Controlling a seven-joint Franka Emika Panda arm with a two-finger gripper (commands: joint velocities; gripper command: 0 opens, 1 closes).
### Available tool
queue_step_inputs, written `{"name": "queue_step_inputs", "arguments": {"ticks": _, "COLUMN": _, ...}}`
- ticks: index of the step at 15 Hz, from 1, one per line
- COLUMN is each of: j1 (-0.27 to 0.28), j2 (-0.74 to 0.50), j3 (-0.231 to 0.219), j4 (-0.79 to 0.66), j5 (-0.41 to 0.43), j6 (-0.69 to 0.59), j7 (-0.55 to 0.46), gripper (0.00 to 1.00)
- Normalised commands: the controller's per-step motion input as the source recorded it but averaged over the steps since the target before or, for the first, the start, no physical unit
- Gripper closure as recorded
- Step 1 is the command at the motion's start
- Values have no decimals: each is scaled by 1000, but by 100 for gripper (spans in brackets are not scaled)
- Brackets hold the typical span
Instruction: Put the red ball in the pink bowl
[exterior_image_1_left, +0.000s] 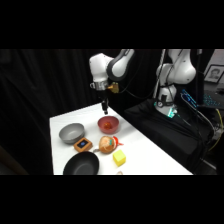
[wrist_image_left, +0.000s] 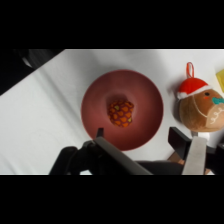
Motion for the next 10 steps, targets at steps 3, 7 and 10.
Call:
{"name": "queue_step_inputs", "arguments": {"ticks": 3, "j1": -3, "j2": -358, "j3": -9, "j4": 25, "j5": -162, "j6": -271, "j7": 159, "gripper": 0}}
{"name": "queue_step_inputs", "arguments": {"ticks": 7, "j1": -15, "j2": -264, "j3": 27, "j4": 83, "j5": -217, "j6": -202, "j7": 213, "gripper": 0}}
{"name": "queue_step_inputs", "arguments": {"ticks": 10, "j1": -32, "j2": -151, "j3": 57, "j4": 136, "j5": -267, "j6": -170, "j7": 253, "gripper": 0}}
